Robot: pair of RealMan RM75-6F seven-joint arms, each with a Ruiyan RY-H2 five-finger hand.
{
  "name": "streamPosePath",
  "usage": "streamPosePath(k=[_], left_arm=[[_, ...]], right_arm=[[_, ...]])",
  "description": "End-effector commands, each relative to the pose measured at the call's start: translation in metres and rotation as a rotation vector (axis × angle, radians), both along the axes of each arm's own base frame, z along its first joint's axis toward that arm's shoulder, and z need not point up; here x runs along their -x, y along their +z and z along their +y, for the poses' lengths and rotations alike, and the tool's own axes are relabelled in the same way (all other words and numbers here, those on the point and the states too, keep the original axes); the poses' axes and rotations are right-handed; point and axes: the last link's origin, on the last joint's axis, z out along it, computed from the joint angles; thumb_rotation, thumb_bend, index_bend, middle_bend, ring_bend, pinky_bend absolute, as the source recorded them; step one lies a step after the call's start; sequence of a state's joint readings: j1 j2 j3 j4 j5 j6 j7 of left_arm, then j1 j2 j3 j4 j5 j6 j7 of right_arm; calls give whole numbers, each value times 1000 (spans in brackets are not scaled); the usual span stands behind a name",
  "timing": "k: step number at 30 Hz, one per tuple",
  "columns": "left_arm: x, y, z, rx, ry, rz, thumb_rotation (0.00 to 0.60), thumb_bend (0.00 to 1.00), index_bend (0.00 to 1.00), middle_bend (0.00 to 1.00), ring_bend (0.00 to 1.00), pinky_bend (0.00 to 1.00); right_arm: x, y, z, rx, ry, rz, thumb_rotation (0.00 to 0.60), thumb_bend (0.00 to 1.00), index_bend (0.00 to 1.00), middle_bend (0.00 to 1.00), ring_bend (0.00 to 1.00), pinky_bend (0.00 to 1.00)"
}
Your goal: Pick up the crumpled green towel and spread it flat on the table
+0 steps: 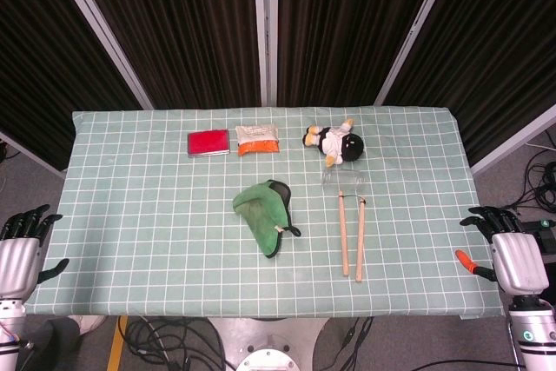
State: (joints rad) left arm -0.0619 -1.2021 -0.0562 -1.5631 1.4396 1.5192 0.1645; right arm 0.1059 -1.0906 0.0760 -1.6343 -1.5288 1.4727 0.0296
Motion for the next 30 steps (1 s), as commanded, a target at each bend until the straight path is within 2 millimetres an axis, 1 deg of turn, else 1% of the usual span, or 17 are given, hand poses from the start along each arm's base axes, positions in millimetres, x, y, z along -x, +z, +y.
streamPosePath(k=[1, 9, 19, 25, 30], left_arm=[[0, 0, 0, 5, -1, -2, 600, 170, 297, 251, 172, 180], [-1, -1, 0, 8, -8, -3, 600, 170, 298, 251, 172, 180], [-2, 0, -3, 6, -8, -9, 600, 169, 297, 251, 172, 180], [-2, 0, -4, 5, -11, -11, 600, 170, 297, 251, 172, 180], [-3, 0, -4, 10, -17, -11, 600, 170, 297, 252, 172, 180]], right_arm=[[0, 1, 3, 8, -1, 7, 600, 103, 361, 236, 172, 177], [3, 5, 10, 9, -13, -10, 600, 101, 361, 236, 173, 177], [-3, 2, 8, -25, 43, -28, 600, 100, 360, 240, 176, 176], [-14, -6, 0, -83, 105, -31, 600, 102, 362, 240, 176, 177], [-29, -21, -16, -168, 177, -25, 600, 102, 369, 240, 176, 177]])
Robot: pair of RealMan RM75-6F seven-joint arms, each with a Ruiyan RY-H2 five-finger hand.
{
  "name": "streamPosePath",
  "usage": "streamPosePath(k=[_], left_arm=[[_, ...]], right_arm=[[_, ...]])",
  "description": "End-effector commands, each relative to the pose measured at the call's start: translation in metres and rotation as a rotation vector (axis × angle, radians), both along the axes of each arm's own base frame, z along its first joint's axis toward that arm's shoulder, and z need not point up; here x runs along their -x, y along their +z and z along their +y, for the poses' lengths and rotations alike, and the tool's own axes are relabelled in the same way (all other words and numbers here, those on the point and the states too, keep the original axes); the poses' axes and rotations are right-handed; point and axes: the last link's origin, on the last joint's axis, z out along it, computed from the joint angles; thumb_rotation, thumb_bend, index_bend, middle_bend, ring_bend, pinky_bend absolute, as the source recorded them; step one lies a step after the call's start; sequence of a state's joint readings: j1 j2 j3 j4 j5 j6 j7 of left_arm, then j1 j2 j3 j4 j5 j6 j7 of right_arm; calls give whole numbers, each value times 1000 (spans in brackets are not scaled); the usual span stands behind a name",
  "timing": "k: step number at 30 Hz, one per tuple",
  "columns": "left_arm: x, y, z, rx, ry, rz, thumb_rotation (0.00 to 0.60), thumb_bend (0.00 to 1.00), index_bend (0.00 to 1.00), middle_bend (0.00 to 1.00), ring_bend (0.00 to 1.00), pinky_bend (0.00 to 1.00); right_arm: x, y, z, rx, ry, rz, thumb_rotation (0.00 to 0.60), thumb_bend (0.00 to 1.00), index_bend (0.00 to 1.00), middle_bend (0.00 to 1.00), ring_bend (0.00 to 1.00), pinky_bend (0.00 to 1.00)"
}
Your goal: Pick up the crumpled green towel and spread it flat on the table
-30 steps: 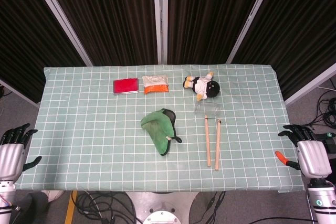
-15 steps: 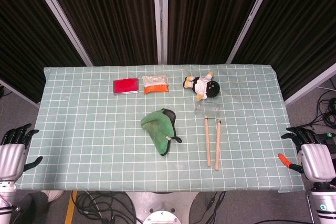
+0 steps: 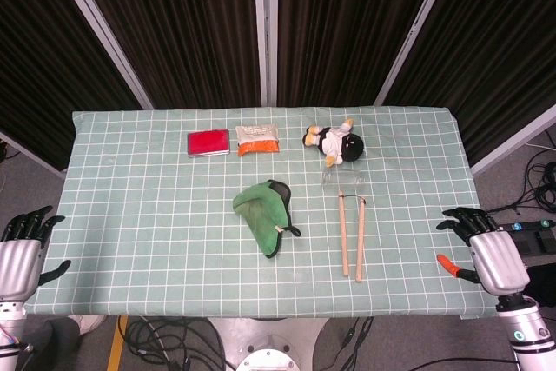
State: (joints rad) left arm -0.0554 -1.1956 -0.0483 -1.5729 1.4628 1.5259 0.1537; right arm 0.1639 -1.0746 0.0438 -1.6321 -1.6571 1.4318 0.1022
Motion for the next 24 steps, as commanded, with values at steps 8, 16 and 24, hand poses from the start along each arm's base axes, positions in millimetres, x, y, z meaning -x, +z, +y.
streamPosePath(k=[8, 16, 24], left_arm=[[-3, 0, 2, 7, -17, -5, 600, 170, 297, 251, 172, 180], [-7, -1, 4, 7, -31, -12, 600, 170, 298, 251, 172, 180], [-5, -1, 2, 0, -19, -23, 600, 170, 297, 252, 172, 180]], right_arm=[[-47, -55, -56, -215, 200, 68, 600, 102, 420, 226, 135, 177], [-92, -111, -102, -346, 327, 94, 600, 57, 443, 210, 92, 90], [-129, -161, -139, -376, 433, 197, 600, 55, 424, 164, 30, 3]])
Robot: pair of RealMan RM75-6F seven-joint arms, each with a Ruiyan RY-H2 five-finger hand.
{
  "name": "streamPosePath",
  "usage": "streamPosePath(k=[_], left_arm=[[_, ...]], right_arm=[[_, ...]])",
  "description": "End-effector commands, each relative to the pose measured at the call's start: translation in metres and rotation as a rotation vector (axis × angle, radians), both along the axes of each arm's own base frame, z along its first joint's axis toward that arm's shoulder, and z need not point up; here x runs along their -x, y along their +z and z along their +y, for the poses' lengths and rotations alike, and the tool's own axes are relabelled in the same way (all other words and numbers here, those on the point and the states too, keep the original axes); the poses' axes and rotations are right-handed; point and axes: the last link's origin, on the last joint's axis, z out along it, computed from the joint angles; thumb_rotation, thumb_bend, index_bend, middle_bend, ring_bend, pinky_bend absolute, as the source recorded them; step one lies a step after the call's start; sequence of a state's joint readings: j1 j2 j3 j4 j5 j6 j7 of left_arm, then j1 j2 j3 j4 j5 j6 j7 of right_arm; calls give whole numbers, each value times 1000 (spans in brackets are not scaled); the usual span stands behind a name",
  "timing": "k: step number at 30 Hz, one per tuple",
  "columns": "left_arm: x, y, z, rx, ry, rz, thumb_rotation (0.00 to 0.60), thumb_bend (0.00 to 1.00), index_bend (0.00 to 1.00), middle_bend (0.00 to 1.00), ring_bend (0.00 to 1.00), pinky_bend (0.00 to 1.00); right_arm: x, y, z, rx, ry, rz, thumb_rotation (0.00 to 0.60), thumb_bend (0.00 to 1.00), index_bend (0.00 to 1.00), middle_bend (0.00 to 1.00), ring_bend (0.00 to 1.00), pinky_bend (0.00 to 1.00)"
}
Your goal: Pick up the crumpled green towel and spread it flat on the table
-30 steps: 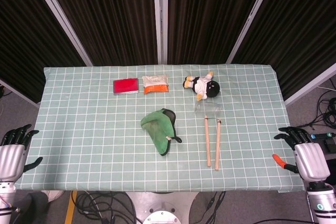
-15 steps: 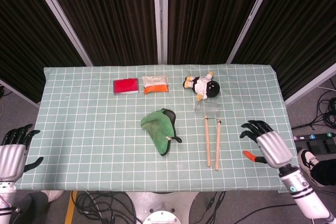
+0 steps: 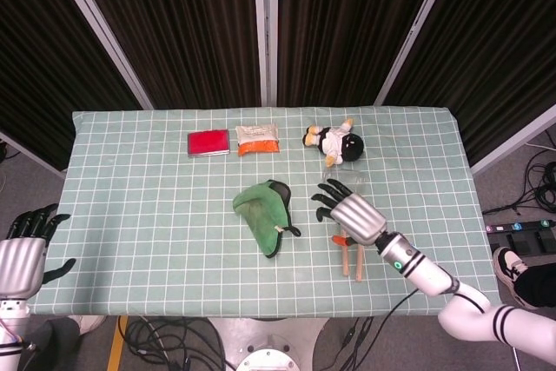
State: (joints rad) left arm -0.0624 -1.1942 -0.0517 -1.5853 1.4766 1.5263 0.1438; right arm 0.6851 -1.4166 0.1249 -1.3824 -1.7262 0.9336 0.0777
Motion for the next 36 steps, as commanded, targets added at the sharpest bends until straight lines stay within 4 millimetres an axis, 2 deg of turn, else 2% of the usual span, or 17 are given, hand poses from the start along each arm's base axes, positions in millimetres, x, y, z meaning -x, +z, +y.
streamPosePath(k=[1, 7, 13, 24, 36], left_arm=[[1, 0, -1, -5, 6, -6, 600, 170, 297, 252, 172, 180], [3, 2, -3, -14, 18, -15, 600, 170, 298, 251, 172, 180], [4, 1, -3, -16, 23, -25, 600, 170, 297, 252, 172, 180], [4, 0, -3, -10, 29, -29, 600, 171, 297, 251, 172, 180], [8, 2, -5, -4, 51, -54, 600, 171, 297, 252, 172, 180]], right_arm=[[-19, -26, -15, -9, 56, 38, 600, 57, 417, 161, 25, 0], [-39, -55, -27, -14, 142, 85, 600, 76, 395, 135, 0, 0], [-43, -77, -37, -15, 173, 124, 598, 87, 385, 129, 0, 0], [-46, -91, -46, 12, 210, 111, 600, 88, 361, 126, 0, 0], [-59, -110, -47, 15, 263, 96, 600, 94, 352, 130, 0, 0]])
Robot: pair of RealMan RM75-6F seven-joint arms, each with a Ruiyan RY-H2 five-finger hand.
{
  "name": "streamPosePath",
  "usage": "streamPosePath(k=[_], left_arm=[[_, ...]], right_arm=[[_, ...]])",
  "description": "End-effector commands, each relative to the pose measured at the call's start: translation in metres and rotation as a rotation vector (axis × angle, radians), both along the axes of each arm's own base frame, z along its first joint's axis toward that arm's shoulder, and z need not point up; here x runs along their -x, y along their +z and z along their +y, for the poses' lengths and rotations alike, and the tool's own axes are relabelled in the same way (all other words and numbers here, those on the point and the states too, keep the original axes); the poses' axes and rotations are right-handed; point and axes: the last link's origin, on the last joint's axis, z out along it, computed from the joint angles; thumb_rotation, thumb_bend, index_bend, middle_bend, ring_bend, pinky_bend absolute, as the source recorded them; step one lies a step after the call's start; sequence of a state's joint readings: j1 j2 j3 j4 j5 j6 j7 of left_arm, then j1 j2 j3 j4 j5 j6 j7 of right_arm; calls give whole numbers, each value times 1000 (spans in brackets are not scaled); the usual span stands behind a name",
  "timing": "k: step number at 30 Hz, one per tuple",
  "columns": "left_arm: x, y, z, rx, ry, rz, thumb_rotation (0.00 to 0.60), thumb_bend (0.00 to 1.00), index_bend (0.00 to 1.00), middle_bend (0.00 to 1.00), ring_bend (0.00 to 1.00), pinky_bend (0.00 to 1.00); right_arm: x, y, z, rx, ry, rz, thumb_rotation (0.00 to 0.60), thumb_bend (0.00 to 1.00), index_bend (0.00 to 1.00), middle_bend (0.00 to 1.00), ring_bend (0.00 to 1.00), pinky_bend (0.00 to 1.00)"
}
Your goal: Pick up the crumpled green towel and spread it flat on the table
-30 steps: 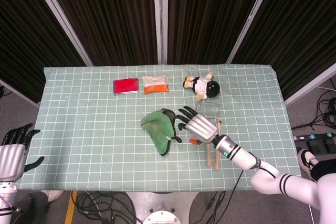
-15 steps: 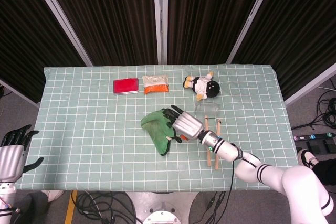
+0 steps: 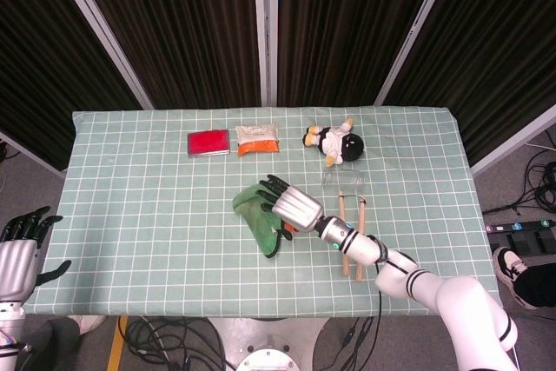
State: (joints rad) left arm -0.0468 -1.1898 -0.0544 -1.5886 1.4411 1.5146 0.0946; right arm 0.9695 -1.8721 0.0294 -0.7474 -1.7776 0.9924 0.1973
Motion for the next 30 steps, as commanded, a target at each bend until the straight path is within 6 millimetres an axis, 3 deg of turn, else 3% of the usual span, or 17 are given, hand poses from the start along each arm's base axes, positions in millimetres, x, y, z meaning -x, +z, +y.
streamPosePath(k=[1, 14, 19, 23, 30], left_arm=[[1, 0, -1, 3, 3, -4, 600, 170, 297, 251, 172, 180], [4, -1, -1, -1, 5, -17, 600, 171, 297, 251, 172, 180], [4, -2, 2, 3, -5, -26, 600, 170, 297, 251, 172, 180], [4, -4, 8, 24, -17, -54, 600, 171, 297, 252, 172, 180], [-8, -10, 32, 31, -98, -80, 600, 170, 298, 251, 172, 180]], right_arm=[[-3, -4, 0, -2, 14, 14, 600, 97, 354, 131, 0, 0], [-13, -15, 0, -14, 23, -13, 600, 317, 456, 193, 31, 0], [-20, -17, -2, -21, 3, -53, 600, 326, 536, 239, 57, 0], [-25, -20, -3, -28, -17, -76, 600, 325, 663, 276, 70, 0], [-42, -10, -12, 18, -49, -160, 600, 326, 800, 347, 95, 0]])
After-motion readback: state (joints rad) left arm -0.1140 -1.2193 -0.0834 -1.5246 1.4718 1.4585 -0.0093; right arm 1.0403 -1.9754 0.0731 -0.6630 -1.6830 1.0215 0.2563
